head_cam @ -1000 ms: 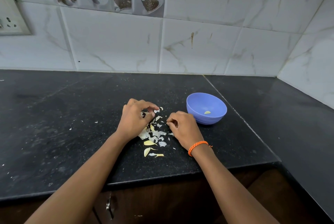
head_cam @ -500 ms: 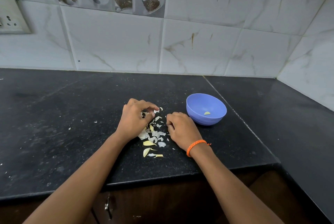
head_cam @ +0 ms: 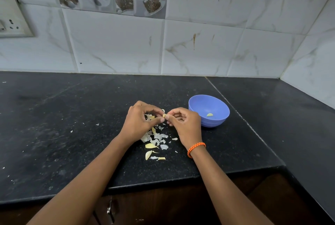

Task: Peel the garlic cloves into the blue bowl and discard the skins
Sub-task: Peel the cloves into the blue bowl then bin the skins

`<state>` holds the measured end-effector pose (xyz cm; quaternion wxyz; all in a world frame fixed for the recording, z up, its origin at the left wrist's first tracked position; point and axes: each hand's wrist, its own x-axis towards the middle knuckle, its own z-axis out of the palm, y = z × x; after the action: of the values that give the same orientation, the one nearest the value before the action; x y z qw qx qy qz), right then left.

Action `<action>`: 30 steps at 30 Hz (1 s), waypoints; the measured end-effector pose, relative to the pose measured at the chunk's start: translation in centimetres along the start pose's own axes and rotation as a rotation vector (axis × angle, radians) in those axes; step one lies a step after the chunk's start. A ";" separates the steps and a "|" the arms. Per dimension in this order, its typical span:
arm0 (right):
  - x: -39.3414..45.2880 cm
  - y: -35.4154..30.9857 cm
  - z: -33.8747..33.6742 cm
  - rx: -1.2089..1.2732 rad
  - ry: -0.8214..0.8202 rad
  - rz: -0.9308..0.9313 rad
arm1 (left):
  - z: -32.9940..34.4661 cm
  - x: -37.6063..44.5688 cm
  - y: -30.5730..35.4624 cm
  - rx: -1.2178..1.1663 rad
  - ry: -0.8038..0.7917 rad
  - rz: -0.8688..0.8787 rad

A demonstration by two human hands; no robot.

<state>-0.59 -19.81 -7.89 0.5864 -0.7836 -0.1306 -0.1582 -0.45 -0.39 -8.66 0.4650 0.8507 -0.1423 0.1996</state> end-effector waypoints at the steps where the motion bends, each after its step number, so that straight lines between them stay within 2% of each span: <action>1: 0.0 0.1 0.1 0.011 0.003 -0.003 | 0.0 0.0 0.1 -0.007 0.009 -0.001; 15: -0.1 0.9 0.8 0.081 -0.025 -0.037 | 0.4 0.1 0.3 -0.089 0.024 -0.008; 23: 0.1 1.3 0.3 0.163 -0.049 0.020 | 0.5 0.1 0.4 -0.207 -0.013 -0.025; 30: 0.1 1.0 -0.1 0.343 -0.097 0.124 | 0.2 0.3 0.2 -0.342 -0.077 -0.075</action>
<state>-0.13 -20.20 -8.66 0.7129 -0.6856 -0.1351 -0.0593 -0.22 -0.70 -8.53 0.6044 0.7708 -0.1600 0.1225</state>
